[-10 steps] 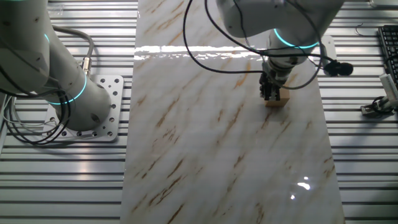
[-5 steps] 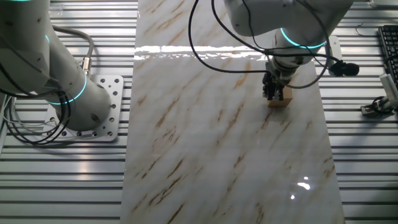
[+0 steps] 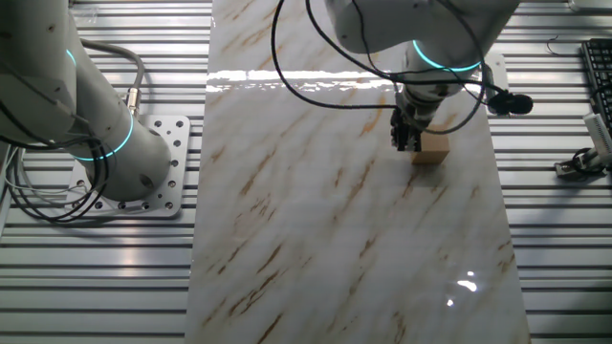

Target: Approach and touch the side of the small block

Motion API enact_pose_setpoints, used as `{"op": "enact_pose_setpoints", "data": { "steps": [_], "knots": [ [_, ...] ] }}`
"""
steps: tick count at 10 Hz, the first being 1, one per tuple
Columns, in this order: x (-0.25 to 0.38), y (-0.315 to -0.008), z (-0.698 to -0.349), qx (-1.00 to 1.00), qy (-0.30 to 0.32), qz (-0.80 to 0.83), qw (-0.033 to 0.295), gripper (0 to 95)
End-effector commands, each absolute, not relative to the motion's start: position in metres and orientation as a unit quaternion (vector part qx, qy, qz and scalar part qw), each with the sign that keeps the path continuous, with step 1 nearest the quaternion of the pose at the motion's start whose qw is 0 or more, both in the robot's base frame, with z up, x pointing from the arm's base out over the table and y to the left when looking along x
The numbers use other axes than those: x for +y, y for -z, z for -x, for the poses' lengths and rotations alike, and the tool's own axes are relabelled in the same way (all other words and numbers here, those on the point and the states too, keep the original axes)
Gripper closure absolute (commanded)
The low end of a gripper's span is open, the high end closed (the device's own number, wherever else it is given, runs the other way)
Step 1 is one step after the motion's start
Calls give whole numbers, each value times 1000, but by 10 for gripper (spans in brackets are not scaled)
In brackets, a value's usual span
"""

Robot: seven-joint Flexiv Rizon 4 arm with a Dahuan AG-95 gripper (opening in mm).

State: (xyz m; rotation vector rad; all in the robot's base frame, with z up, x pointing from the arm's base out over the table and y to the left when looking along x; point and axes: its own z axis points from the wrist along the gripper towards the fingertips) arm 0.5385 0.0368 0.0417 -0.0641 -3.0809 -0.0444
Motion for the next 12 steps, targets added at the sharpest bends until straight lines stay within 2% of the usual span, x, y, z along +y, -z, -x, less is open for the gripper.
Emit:
{"op": "enact_pose_setpoints", "data": {
  "steps": [1, 2, 5, 12],
  "knots": [
    [39, -52, -539, -999, 14, 25, 44, 950],
    [39, -62, -538, -998, 15, 25, 60, 950],
    [37, -71, -535, -996, 55, 30, 67, 950],
    [37, -74, -536, -997, 23, -34, 67, 950]
  ]
}}
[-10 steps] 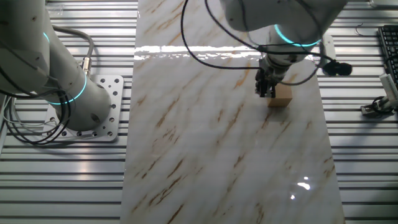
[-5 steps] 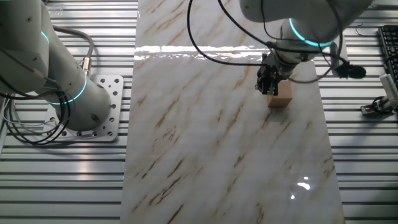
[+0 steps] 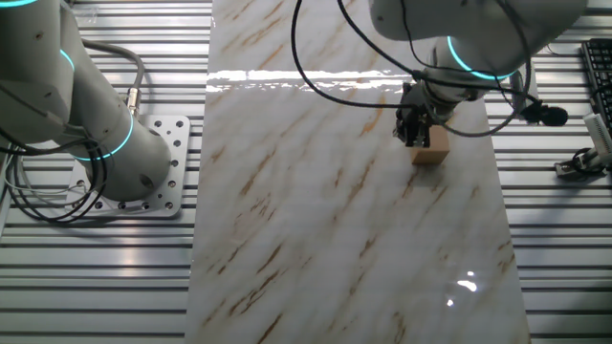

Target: Approach and touch the side of the small block

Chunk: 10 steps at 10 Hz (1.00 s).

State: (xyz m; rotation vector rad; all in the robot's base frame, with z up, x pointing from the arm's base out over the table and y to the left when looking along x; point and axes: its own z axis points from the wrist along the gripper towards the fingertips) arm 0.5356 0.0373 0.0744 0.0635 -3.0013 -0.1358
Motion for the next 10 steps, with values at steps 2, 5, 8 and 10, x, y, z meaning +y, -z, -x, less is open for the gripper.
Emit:
{"op": "enact_pose_setpoints", "data": {
  "steps": [2, 5, 8, 10],
  "knots": [
    [38, -74, -536, -996, 24, -54, 68, 950],
    [38, -73, -536, -994, 22, -78, 80, 950],
    [38, -73, -537, -991, 31, -95, 87, 950],
    [38, -73, -537, -990, 32, -94, 95, 950]
  ]
}}
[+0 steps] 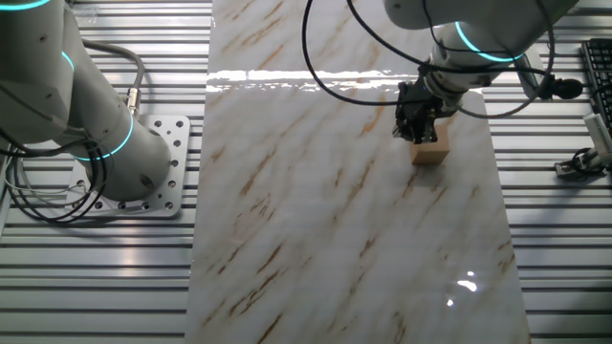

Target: Approach and touch the side of the small block

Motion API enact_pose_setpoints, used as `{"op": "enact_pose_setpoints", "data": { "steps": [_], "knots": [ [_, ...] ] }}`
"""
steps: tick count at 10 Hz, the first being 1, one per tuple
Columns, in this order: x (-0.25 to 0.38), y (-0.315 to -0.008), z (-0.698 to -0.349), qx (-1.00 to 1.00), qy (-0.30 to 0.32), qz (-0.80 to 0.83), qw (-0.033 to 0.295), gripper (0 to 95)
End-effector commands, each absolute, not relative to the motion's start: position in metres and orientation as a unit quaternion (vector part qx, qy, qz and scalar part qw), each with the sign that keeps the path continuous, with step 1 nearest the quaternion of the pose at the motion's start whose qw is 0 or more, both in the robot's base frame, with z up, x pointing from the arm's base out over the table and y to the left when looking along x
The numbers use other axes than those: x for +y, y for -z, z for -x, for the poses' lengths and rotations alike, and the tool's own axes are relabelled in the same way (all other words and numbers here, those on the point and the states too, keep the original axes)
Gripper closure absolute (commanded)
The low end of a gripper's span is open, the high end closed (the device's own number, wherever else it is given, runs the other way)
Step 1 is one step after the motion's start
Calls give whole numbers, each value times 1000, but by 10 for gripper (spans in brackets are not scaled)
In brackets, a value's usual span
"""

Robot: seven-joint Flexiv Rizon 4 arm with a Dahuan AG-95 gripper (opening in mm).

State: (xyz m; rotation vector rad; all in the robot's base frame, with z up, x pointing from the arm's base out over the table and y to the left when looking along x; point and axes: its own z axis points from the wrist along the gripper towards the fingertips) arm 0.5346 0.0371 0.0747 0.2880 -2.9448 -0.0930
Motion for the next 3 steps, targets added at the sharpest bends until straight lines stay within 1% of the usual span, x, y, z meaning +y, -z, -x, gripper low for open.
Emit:
{"op": "enact_pose_setpoints", "data": {
  "steps": [1, 3],
  "knots": [
    [38, -73, -537, -990, 32, -92, 104, 950],
    [38, -73, -537, -989, 32, -88, 115, 950]
  ]
}}
